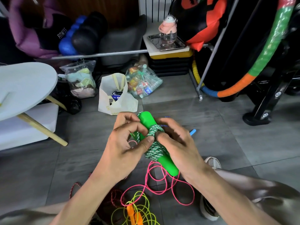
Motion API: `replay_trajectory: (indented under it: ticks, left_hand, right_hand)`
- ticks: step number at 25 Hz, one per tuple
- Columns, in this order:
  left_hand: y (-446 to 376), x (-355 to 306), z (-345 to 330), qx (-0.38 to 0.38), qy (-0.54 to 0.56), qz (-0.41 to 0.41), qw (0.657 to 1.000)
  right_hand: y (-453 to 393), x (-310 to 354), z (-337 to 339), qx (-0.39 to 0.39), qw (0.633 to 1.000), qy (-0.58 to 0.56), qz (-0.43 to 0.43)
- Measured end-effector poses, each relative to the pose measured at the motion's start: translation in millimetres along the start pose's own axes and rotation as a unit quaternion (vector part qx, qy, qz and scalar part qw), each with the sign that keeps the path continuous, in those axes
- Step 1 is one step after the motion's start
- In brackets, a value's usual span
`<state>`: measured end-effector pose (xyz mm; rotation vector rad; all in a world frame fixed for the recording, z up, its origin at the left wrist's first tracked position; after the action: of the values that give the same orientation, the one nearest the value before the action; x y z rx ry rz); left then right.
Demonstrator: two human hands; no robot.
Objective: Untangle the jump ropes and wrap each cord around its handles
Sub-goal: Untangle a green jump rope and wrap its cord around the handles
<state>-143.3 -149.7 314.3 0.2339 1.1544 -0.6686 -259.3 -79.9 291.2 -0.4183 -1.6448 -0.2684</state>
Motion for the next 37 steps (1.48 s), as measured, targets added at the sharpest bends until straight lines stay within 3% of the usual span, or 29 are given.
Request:
replay_trajectory:
  ticks: [2, 5, 9, 12, 19, 24, 28, 30, 32, 35, 37]
  left_hand:
    - [0, -3, 1, -0.001, -0.031, 0.004, 1.000]
    - [-1, -6, 5, 0.021, 0.014, 0.019, 1.000]
    - [0, -15, 20, -0.059, 0.011, -0.013, 0.998]
    - [3, -14, 17, -0.070, 0.014, -0.002, 0.997]
    - [3, -7, 5, -0.050, -0.194, -0.060, 0.978]
    - [6, 3, 6, -0.031, -0.071, 0.039, 0.996]
    - [4, 7, 4, -0.055, -0.019, 0.060, 0.996]
    - [3, 7, 5, -0.085, -0.028, 0.058, 0.994]
    - [2, 5, 7, -0.115, -0.040, 0.045, 0.992]
    - [4, 3, 12, -0.143, -0.041, 0.025, 0.989]
    - [5, 3, 14, -0.151, -0.050, 0.018, 0.987]
  right_hand:
    - [0, 0, 2, -0.010, 1.000, 0.013, 0.007]
    - [1, 4, 2, -0.021, 0.999, 0.011, 0.025]
    - [-1, 7, -2, -0.010, 0.999, 0.012, 0.037]
    - [-4, 7, -1, -0.014, 0.999, 0.004, 0.030]
    - [-8, 9, -4, 0.009, 0.996, 0.077, 0.037]
    - [-6, -6, -10, 0.046, 0.997, 0.055, -0.009]
    - [-7, -2, -9, 0.039, 0.984, 0.168, 0.049]
    - [-6, 7, -1, -0.031, 0.962, 0.252, 0.096]
    - [-1, 26, 9, -0.117, 0.912, 0.348, 0.184]
    - [3, 39, -6, -0.085, 0.894, 0.358, 0.256]
    - [4, 36, -13, -0.071, 0.899, 0.365, 0.230]
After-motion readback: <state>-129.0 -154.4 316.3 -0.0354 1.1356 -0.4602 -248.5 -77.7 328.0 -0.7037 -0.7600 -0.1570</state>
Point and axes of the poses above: each hand's wrist, its own y-axis away from the middle knuckle, its own z-axis out of the back of the hand, x = y × z, the point moved 8 cm from there along -y, towards the middle knuckle, and after that the axes turned 6 degrees about z, right-handed, at the moved point
